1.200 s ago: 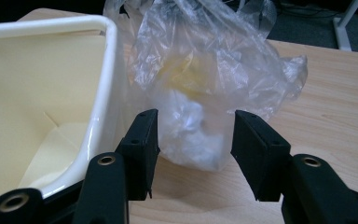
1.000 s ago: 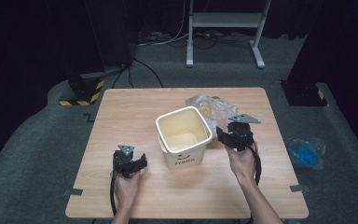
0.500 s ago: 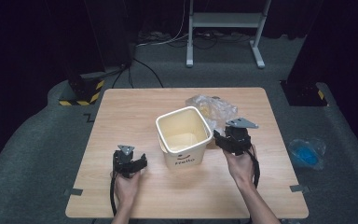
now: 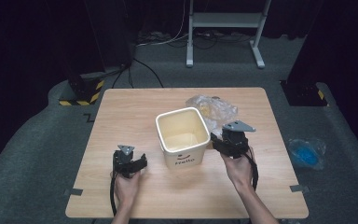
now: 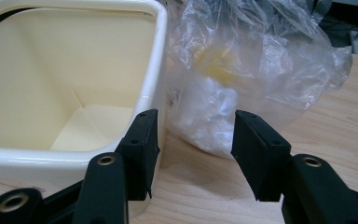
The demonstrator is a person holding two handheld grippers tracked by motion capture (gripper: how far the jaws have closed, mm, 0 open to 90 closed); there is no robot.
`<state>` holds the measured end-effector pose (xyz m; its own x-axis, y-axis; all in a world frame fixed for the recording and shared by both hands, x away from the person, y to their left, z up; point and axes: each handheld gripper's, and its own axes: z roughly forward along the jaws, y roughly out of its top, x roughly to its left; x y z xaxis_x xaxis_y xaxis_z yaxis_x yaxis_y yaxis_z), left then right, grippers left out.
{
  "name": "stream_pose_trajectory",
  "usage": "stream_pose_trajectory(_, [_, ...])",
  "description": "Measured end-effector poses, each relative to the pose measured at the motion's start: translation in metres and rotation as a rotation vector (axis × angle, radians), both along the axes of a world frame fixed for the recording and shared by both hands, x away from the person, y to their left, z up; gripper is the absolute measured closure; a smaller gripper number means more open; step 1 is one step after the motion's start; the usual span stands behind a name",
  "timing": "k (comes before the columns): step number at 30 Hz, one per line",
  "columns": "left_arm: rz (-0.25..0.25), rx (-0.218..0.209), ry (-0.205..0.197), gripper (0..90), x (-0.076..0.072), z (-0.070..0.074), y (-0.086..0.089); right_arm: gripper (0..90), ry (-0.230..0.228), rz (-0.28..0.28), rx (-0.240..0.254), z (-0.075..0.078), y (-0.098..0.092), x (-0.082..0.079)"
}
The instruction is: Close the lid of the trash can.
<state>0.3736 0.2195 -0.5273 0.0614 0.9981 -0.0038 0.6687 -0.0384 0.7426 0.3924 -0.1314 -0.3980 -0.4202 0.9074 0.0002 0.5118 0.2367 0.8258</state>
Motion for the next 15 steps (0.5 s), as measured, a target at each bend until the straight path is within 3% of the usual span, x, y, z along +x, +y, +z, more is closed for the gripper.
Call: stream_pose_trajectory(15, [0.001, 0.000, 0.001, 23.9, -0.0001, 0.0000, 0.0000, 50.2, 0.000, 0.010, -0.006, -0.0004, 0.0054, 0.0020])
